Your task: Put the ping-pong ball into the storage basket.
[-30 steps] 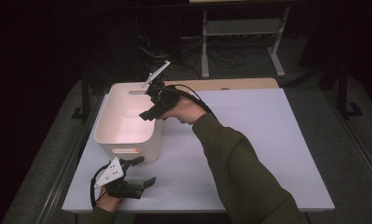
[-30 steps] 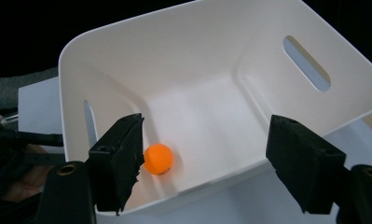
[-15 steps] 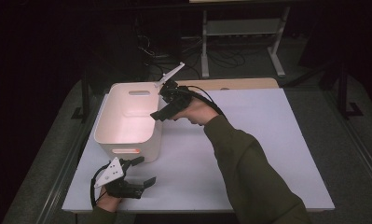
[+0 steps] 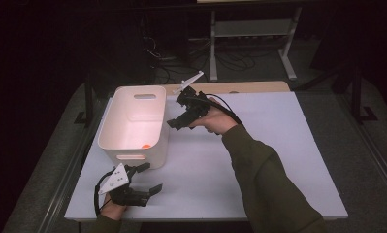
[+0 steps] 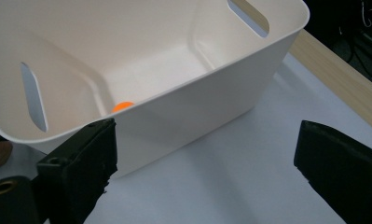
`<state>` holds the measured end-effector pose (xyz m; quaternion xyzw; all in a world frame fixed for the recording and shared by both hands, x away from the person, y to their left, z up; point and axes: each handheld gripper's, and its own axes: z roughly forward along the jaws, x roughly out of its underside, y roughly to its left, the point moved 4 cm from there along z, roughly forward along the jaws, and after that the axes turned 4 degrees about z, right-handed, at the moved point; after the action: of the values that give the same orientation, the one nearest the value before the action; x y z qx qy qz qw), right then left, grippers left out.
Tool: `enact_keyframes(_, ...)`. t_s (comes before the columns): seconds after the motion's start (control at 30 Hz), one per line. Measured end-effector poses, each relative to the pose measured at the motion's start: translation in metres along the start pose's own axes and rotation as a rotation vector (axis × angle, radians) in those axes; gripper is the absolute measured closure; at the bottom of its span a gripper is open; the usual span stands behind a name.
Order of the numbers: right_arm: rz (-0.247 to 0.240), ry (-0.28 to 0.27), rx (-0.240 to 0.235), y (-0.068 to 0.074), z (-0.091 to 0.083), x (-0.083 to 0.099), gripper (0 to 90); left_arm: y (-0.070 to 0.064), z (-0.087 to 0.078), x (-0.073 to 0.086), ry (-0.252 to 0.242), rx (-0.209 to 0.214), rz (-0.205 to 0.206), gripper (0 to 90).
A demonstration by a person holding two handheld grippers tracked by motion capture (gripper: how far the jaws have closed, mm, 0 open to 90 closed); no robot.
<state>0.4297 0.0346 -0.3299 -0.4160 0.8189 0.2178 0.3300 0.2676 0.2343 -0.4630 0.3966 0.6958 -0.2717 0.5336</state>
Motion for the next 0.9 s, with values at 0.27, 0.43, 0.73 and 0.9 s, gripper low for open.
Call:
enact_keyframes(0.27, 0.026, -0.014, 0.027, -0.007, -0.001, 0.016, 0.0, 0.0, 0.0, 0.0, -0.004, 0.0, -0.001, 14.0)
enact_keyframes(0.43, 0.036, -0.027, 0.04, -0.012, -0.004, 0.027, 0.0, 0.0, -0.001, 0.0, -0.006, 0.001, -0.004, 14.0)
enact_keyframes(0.73, 0.064, -0.057, 0.054, -0.019, -0.011, 0.051, 0.0, 0.0, 0.0, 0.0, -0.004, 0.001, -0.008, 14.0)
enact_keyframes(0.9, 0.076, -0.065, 0.064, -0.022, -0.014, 0.066, 0.0, 0.0, 0.0, 0.0, -0.004, 0.0, -0.008, 14.0)
